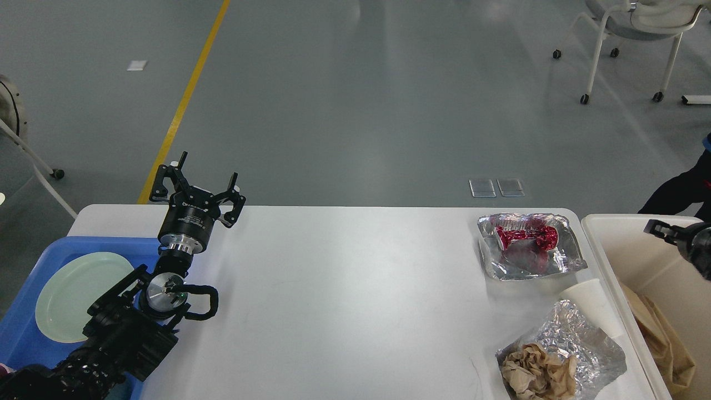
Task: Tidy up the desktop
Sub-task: 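Carry the paper bag with the right gripper into the white bin, then move the right gripper to the clear bag of red items and grasp it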
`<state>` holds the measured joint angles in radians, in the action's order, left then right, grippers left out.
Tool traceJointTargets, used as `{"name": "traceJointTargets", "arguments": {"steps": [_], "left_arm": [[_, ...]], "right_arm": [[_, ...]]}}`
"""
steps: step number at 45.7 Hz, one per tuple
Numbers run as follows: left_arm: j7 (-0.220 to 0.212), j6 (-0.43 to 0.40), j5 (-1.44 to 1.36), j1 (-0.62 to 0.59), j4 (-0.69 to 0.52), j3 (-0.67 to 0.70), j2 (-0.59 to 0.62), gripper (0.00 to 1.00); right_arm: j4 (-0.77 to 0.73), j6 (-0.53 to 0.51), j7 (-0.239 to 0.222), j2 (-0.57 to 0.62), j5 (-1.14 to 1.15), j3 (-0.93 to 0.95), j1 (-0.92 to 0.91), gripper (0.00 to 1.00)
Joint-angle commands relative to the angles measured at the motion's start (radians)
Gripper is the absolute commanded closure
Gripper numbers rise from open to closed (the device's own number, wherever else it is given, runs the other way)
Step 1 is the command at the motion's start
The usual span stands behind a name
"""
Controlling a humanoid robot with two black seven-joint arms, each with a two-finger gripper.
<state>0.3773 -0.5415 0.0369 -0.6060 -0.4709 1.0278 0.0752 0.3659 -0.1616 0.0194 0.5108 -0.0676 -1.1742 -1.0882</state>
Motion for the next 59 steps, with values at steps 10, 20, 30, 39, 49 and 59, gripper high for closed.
{"name": "traceJointTargets", "arguments": {"steps": [10,20,30,39,49,59], "left_arm": [[0.000,0.000,0.000,0.000,0.000,0.000,0.000,0.01],[0.000,0.000,0.000,0.000,0.000,0.000,0.000,0.01],[0.000,0.000,0.000,0.000,0.000,0.000,0.000,0.01],[0.000,0.000,0.000,0.000,-0.002,0.000,0.000,0.01],[0.000,0.000,0.000,0.000,-0.002,0.000,0.000,0.01],[0.000,0.000,0.000,0.000,-0.002,0.000,0.000,0.01]], "right_arm": [[0.867,-0.141,0.001,0.057,0.028,-0.030,-0.829,0.00],[1.258,-0.145,-0.003,-0.164,0.049,-0.032,-1.107,0.00],[1.335,-0.128,0.001,-0.380,0.035,-0.021,-1.115,0.00],[1.018,-0.076,-0.003,-0.365,-0.026,-0.058,-0.781,0.00],[0.716,-0.046,-0.004,-0.305,-0.383,-0.047,-0.503,0.00],[0.700,-0.039,-0.082,-0.273,-0.584,-0.041,-0.401,0.00]]}}
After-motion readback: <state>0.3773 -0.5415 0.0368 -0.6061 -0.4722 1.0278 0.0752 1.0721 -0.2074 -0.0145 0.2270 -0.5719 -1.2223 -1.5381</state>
